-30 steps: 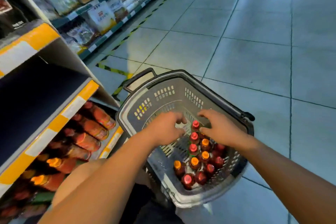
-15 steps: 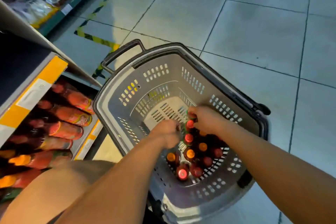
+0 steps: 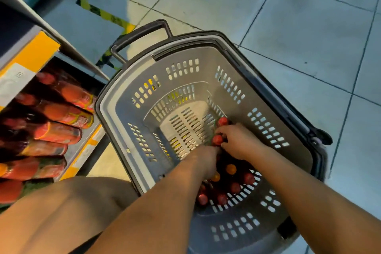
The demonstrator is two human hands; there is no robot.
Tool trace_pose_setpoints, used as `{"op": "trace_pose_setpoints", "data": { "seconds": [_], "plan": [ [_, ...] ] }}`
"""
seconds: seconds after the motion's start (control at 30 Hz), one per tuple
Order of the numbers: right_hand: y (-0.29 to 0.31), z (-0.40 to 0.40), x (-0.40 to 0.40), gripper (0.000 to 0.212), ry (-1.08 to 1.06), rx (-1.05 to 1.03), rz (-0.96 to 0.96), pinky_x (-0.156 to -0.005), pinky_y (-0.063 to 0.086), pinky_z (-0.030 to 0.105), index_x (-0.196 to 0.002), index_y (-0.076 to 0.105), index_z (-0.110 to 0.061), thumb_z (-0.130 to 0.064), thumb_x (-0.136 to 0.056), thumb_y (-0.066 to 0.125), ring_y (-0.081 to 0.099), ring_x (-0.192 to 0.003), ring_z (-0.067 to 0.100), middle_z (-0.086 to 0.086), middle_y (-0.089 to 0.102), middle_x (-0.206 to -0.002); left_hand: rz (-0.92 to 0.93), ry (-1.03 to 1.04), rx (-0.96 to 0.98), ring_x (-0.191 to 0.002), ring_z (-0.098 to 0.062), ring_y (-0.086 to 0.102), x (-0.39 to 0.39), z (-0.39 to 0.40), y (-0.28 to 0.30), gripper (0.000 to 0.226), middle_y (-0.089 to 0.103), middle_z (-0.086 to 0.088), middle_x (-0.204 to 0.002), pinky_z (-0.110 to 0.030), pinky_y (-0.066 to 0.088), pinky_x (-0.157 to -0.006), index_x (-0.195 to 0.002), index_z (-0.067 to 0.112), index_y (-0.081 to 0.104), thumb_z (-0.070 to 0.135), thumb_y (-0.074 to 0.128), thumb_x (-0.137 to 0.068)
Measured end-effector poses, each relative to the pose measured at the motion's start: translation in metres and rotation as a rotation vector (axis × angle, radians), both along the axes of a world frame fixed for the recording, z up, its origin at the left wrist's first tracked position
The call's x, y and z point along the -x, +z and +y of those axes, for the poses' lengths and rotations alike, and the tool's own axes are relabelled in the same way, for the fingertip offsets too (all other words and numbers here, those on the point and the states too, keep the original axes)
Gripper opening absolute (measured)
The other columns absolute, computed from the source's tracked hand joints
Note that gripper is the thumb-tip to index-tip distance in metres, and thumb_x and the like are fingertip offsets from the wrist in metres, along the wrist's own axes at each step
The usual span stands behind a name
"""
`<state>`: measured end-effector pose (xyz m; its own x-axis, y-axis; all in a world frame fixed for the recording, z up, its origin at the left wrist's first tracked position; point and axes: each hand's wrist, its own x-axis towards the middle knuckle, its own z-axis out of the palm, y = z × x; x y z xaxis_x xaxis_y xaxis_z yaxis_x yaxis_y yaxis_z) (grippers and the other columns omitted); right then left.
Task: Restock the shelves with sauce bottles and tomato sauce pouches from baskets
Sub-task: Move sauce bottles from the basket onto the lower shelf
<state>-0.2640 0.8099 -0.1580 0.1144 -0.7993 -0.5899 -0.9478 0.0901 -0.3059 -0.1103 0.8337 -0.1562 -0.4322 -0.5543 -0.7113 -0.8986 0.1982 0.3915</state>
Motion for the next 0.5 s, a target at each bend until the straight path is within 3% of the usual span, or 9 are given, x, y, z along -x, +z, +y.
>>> {"op": "trace_pose_setpoints", "data": {
  "seconds": [0.13, 0.37, 0.5],
  "plan": [
    [-0.008, 0.001, -0.002, 0.030, 0.062, -0.031, 0.040, -0.096, 0.053, 0.043, -0.121, 0.059, -0.040, -0.028, -0.093, 0.060, 0.057, -0.102, 0.025, 0.004, 0.047, -0.123, 0.023, 0.059, -0.049, -0.119, -0.034, 0.061, -0.003, 0.005, -0.009, 0.064, 0.062, -0.013, -0.132, -0.045, 0.053, -0.099, -0.147, 0.022, 0.045, 0.009, 0.069, -0.089],
    [-0.025, 0.012, -0.013, 0.052, 0.168, -0.133, 0.035, -0.083, 0.057, 0.044, -0.128, 0.045, -0.052, -0.020, -0.090, 0.062, 0.057, -0.099, 0.019, -0.006, 0.055, -0.114, -0.044, 0.084, -0.007, -0.112, -0.036, 0.062, -0.006, 0.010, -0.012, 0.056, 0.062, -0.015, -0.125, -0.048, 0.055, -0.091, -0.139, 0.022, 0.044, 0.008, 0.067, -0.090],
    [-0.031, 0.013, -0.011, 0.038, 0.184, -0.107, 0.019, -0.076, 0.058, 0.043, -0.117, 0.048, -0.048, -0.026, -0.090, 0.064, 0.060, -0.089, 0.016, -0.007, 0.058, -0.107, -0.086, 0.099, 0.014, -0.117, -0.035, 0.062, -0.012, 0.003, -0.004, 0.053, 0.062, -0.012, -0.128, -0.048, 0.056, -0.095, -0.140, 0.023, 0.048, 0.008, 0.065, -0.091]
  ]
}}
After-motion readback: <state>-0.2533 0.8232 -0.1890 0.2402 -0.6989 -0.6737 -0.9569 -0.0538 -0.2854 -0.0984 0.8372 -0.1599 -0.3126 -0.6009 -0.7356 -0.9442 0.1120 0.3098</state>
